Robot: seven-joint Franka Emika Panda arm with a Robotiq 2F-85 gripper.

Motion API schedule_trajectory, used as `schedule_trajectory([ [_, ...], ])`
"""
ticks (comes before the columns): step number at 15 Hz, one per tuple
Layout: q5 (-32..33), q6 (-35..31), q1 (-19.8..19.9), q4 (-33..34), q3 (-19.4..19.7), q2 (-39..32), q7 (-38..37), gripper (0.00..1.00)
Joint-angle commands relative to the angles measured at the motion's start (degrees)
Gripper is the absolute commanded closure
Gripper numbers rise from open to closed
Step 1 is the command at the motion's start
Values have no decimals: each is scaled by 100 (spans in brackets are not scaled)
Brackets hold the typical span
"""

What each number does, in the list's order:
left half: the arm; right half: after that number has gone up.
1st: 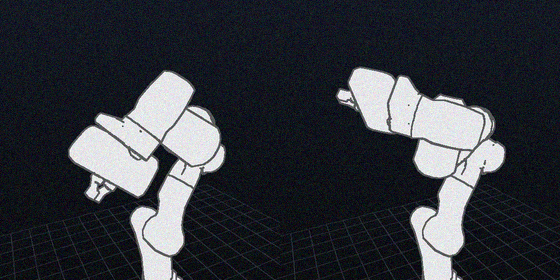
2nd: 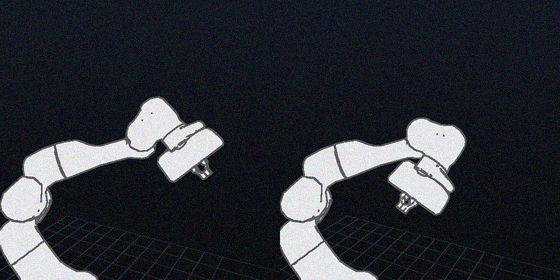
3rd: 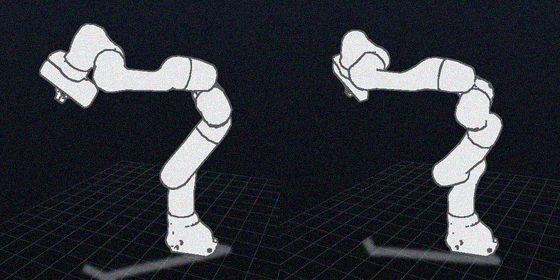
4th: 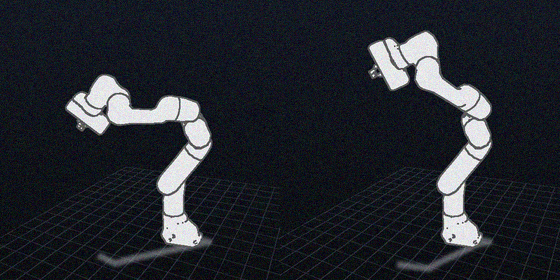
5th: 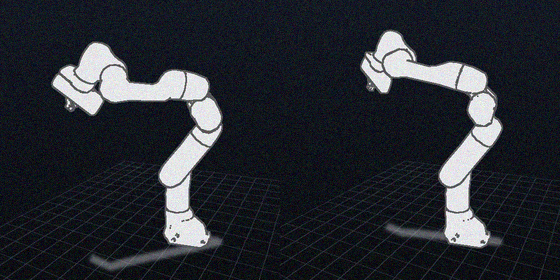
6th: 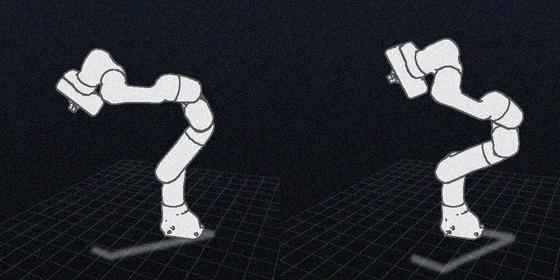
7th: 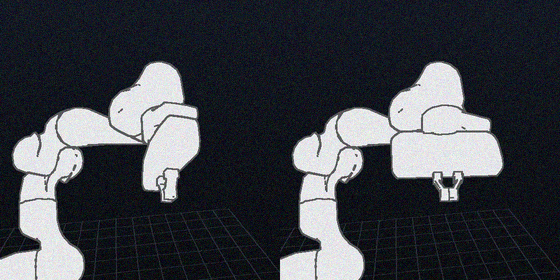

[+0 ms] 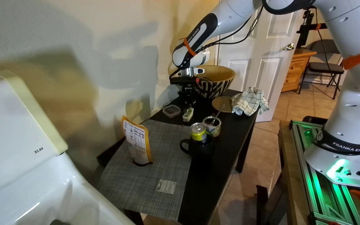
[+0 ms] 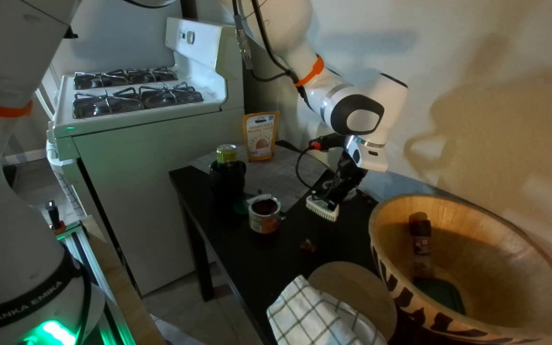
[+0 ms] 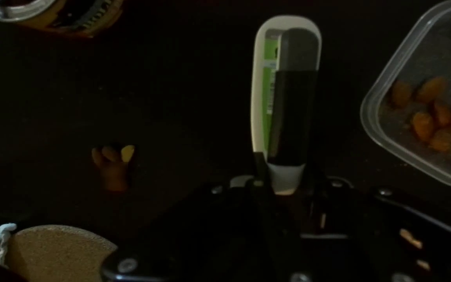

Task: Use the white brush to push the brown objects close to the wall towards the pile of brown objects in the front

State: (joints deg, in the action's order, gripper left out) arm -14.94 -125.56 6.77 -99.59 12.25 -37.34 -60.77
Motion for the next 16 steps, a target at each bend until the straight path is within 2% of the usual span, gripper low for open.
schedule_trajectory([
  [1,-24,-810,-26,-367,4,349,8,94],
  [7,-439,-3251,18,-1121,-177,802,204,94],
  [11,-663,-3803,-35,-1455,-276,914,283,94],
  [16,-614,-4677,-316,-1819,-3,941,12,94],
])
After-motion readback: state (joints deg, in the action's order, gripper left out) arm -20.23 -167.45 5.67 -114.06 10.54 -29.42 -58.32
